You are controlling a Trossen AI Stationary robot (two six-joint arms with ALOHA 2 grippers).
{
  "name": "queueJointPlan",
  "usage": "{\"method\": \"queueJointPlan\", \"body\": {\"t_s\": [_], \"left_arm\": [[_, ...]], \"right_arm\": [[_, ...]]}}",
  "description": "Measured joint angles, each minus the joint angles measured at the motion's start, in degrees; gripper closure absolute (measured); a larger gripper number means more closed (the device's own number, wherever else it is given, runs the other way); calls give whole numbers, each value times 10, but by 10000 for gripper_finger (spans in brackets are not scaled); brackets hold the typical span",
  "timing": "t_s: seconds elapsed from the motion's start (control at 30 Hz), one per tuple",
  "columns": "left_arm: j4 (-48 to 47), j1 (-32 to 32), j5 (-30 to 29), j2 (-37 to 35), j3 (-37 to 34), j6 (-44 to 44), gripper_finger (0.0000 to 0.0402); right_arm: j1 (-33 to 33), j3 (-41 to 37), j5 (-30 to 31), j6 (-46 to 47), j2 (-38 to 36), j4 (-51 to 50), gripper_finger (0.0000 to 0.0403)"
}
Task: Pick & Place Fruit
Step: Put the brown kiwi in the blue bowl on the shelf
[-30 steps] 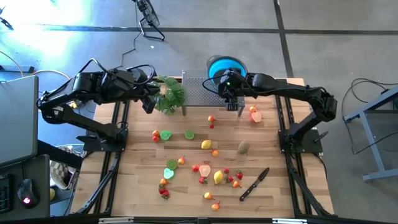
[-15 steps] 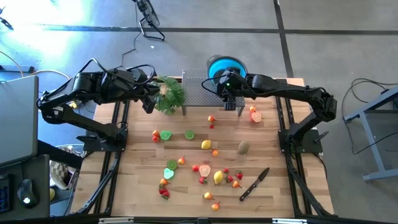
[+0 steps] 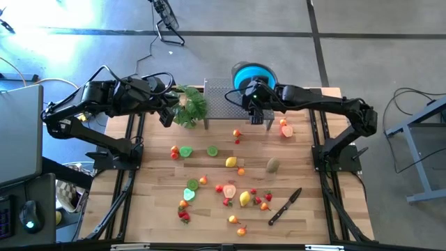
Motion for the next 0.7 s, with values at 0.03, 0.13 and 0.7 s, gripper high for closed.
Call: {"method": "queueJointPlan", "body": {"t_s": [0.03, 0.13, 0.7], "left_arm": [[0, 0, 0, 0, 0, 0, 367], [0, 0, 0, 0, 0, 0, 367], [0, 0, 0, 0, 0, 0, 367]], "right_arm": [[4, 0, 6, -3, 0, 0, 168], [16, 0, 11, -14, -5, -1, 150], [94, 0, 67, -10, -76, 5, 157]]}}
